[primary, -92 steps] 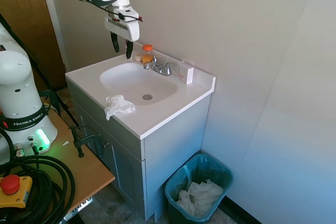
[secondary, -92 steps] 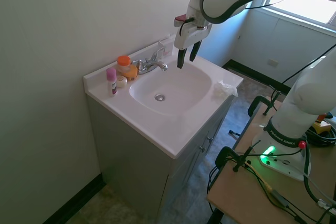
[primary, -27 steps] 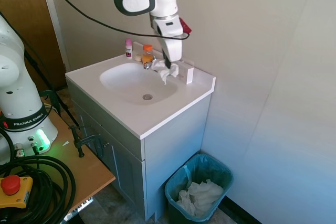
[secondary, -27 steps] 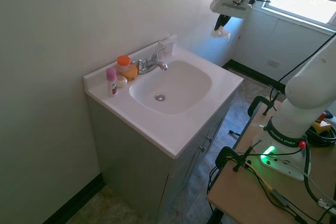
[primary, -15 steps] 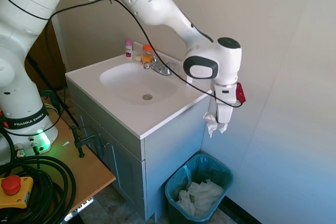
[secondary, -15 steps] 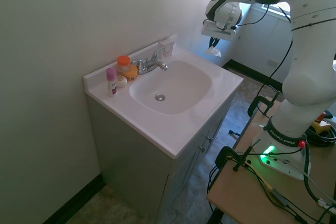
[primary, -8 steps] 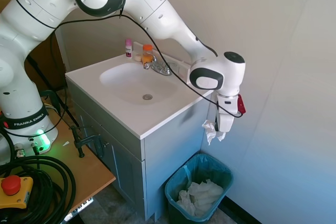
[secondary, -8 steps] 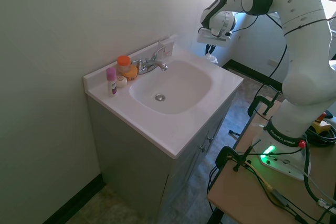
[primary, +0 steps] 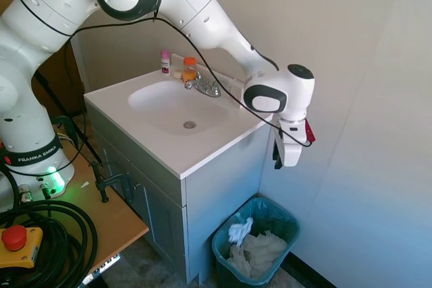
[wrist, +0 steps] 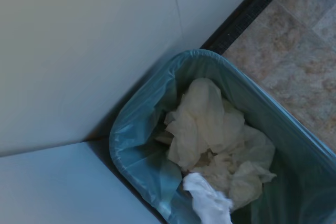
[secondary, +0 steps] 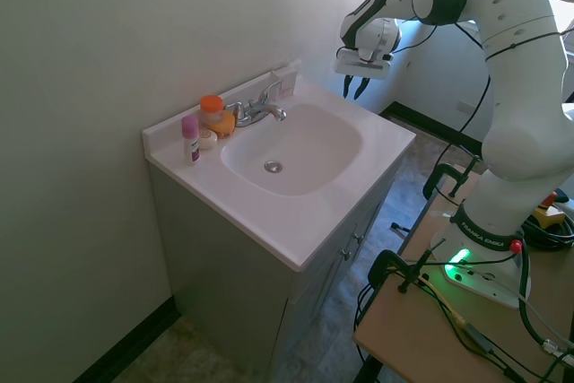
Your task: Throw the tissue in the trash bin
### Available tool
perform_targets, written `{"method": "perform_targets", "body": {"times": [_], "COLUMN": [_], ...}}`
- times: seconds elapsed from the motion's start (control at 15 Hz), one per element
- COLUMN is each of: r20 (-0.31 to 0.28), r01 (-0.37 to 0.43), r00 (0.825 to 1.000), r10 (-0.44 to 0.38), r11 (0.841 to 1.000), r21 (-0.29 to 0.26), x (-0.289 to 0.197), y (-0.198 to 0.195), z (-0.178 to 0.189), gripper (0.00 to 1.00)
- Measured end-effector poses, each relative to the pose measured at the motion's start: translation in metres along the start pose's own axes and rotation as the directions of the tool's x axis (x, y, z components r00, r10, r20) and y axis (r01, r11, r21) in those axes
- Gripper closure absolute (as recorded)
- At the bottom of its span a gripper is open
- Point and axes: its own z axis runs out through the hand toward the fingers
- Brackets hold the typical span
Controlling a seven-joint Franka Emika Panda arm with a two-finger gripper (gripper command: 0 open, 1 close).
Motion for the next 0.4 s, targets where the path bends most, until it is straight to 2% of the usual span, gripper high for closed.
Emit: {"method": "perform_targets", "body": {"times": [0.13,0.4], "r20": [0.008,0.005], "r01": [0.047,0.105], "r00": [0.999,0.994], "r10": [-0.048,-0.106], "r11": [0.998,0.989], "r21": [0.028,0.102], "x": [-0.002,-0.016], "y": [0.0,0.023], "z": [-0.021,-0.096], "gripper": [0.0,0.0]}}
